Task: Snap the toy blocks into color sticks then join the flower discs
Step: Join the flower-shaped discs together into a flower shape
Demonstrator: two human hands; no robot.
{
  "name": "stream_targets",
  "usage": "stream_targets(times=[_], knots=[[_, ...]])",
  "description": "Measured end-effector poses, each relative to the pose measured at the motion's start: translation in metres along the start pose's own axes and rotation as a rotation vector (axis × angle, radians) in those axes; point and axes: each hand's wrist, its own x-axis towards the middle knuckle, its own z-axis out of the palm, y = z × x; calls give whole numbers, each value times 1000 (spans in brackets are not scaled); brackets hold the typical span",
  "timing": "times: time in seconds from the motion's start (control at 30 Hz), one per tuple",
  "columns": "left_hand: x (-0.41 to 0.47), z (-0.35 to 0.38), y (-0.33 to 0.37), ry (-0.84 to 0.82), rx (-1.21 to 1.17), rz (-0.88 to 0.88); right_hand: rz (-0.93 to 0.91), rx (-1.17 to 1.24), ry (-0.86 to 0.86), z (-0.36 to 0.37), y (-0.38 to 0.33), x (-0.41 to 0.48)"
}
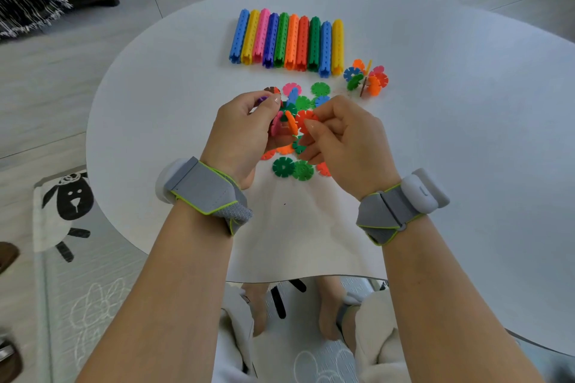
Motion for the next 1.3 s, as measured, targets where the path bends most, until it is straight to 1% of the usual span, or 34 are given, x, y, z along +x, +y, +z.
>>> stream_targets(times=[0.17, 0.37, 0.47, 0.6, 0.73, 0.8, 0.93, 1.13, 1.23, 1.3], knots=[[0, 0, 0, -19, -12, -3, -52, -70, 17, 2, 1, 0], [-2, 0, 1, -3, -15, -4, -113, -161, 63, 3, 6, 1], [-3, 1, 1, -15, 38, 28, -137, -196, 74, 1, 7, 2], [-4, 1, 1, -7, 123, 97, -159, -241, 38, 1, 6, 2], [-3, 4, -2, 20, 267, 172, -194, -312, 1, 6, 5, 0], [-3, 6, -4, 28, 332, 182, -199, -331, 4, 9, 6, 0], [-2, 9, -6, 0, 359, 173, -243, -391, 12, 10, 6, 0], [3, 7, -10, -51, 320, 126, -331, -483, 101, 14, 6, -5], [6, 5, -14, -55, 312, 95, -317, -465, 96, 17, 8, -5], [9, 5, -17, -48, 321, 74, -264, -432, 57, 16, 9, -5]])
